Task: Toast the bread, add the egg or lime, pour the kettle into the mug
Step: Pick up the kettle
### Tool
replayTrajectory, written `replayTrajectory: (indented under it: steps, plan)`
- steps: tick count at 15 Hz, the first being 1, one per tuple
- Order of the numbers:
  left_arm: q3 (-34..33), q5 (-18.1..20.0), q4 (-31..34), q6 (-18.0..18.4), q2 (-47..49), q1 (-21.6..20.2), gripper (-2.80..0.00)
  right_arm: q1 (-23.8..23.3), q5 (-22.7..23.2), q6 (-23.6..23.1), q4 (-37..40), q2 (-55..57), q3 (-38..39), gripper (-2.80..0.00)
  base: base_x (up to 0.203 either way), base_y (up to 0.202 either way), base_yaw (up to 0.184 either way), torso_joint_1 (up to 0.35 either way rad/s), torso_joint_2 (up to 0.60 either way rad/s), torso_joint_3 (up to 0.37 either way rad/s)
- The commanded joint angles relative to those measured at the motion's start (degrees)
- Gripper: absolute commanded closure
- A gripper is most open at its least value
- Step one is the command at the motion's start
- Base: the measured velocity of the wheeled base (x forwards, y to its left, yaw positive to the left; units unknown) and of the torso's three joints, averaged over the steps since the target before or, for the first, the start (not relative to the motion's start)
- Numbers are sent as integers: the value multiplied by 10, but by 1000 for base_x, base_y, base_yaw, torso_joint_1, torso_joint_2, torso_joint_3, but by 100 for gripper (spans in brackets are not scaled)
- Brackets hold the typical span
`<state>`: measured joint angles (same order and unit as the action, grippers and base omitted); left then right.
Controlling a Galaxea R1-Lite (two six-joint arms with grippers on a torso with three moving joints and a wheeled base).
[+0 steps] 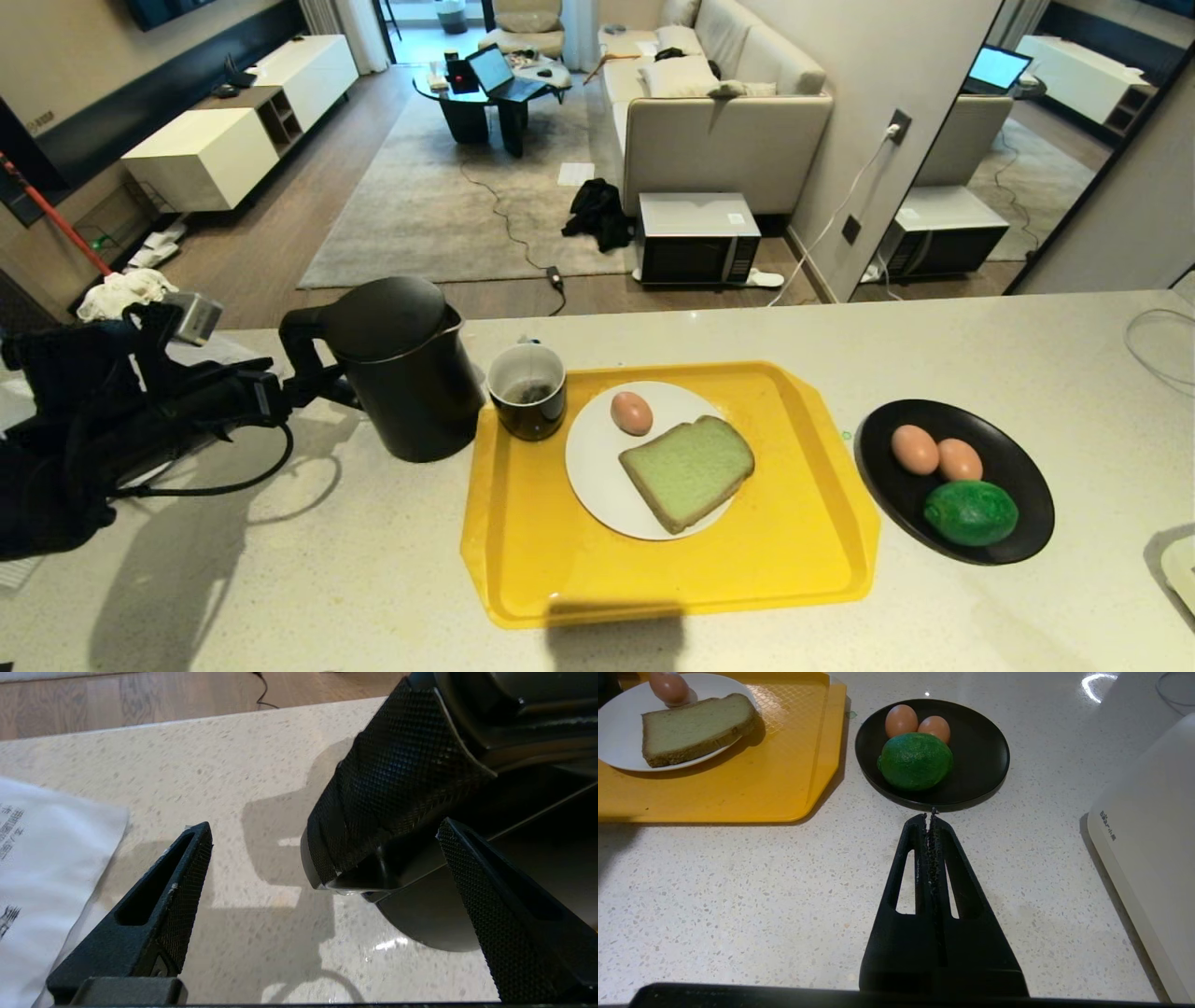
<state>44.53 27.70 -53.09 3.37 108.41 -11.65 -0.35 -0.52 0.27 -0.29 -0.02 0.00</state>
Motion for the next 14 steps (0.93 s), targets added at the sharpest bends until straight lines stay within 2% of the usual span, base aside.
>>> replayTrajectory:
  steps: [1, 9, 14]
  plan:
    - [13, 2, -3, 1, 12, 8, -280, 0, 0, -1, -1, 0, 0, 0, 0, 0, 0, 0, 0, 0]
    - [5, 2, -25, 10, 22, 15, -280, 0, 0, 0, 0, 0, 0, 0, 0, 0, 0, 0, 0, 0]
    - [-40, 6, -61, 7, 16, 4, -280, -1, 0, 0, -1, 0, 0, 0, 0, 0, 0, 0, 0, 0]
